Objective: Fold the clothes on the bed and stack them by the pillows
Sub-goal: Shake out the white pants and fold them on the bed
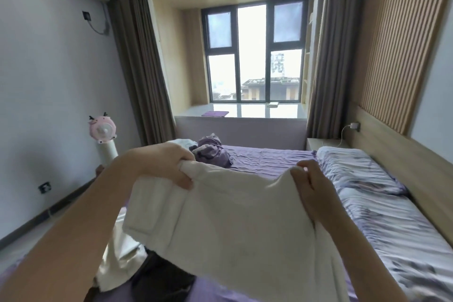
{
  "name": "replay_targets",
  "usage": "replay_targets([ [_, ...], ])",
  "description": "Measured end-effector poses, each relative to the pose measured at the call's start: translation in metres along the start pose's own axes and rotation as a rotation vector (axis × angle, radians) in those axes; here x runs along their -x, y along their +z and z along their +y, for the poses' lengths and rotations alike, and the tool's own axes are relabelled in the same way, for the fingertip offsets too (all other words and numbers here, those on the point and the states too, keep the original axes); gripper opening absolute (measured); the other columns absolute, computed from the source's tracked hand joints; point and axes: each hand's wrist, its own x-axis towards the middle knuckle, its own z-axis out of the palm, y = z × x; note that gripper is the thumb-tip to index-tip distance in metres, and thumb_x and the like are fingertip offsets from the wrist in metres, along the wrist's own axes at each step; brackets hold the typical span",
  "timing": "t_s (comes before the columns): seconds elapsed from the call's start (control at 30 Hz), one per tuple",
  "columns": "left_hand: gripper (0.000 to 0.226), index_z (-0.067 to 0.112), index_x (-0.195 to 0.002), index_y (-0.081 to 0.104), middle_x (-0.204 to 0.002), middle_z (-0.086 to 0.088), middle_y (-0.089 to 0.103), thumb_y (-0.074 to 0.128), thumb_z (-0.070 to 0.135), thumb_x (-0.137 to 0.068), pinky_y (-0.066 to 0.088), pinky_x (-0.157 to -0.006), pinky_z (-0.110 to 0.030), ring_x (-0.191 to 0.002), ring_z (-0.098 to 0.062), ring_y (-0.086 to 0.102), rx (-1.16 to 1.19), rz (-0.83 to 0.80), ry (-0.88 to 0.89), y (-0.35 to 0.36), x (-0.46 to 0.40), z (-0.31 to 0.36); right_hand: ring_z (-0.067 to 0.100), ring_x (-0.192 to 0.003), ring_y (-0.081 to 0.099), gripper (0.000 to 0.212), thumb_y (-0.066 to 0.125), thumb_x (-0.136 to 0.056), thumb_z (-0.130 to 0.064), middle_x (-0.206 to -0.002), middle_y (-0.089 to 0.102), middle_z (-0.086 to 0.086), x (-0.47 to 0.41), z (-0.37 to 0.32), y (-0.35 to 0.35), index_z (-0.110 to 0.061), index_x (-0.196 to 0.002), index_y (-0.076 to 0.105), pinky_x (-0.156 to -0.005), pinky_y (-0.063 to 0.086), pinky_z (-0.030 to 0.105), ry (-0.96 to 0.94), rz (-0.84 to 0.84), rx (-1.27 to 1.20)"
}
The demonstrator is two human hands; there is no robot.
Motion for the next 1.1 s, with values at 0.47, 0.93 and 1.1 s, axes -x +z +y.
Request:
replay_targets([
  [0.47,0.028,0.022,-0.088,0.067,-0.085,0.007,0.065,0.078,0.037,-0.067,0.045,-0.068,-0.025,-0.085,-0.014,0.062,0.118,-0.600,-0.341,0.245,0.010,-0.038,0.011,-0.072,0.048,0.005,0.053,-0.094,-0.025,-0.074,0.050,-0.013,0.142,0.159,0.138,-0.022,-0.093,0.049,-0.056,0.034,0.009,0.463,-0.704,0.071],
  [0.93,0.021,0.022,-0.085,0.066,-0.089,0.003,0.067,0.073,0.036,-0.071,0.047,-0.069,-0.027,-0.085,-0.014,0.063,0.325,-0.771,-0.477,0.396,0.044,-0.099,0.022,-0.079,0.051,0.015,0.044,-0.096,-0.031,-0.087,0.054,-0.006,0.224,0.228,0.225,-0.027,-0.110,0.049,-0.066,0.031,0.030,0.452,-0.848,0.289],
  [1.1,0.024,0.021,-0.085,0.065,-0.089,0.002,0.066,0.074,0.039,-0.072,0.043,-0.067,-0.028,-0.087,-0.017,0.062,0.348,-0.789,-0.440,0.425,0.033,-0.138,0.017,-0.073,0.053,0.013,0.040,-0.095,-0.039,-0.086,0.059,-0.008,0.229,0.228,0.260,-0.040,-0.101,0.052,-0.064,0.037,0.031,0.519,-0.876,0.282],
])
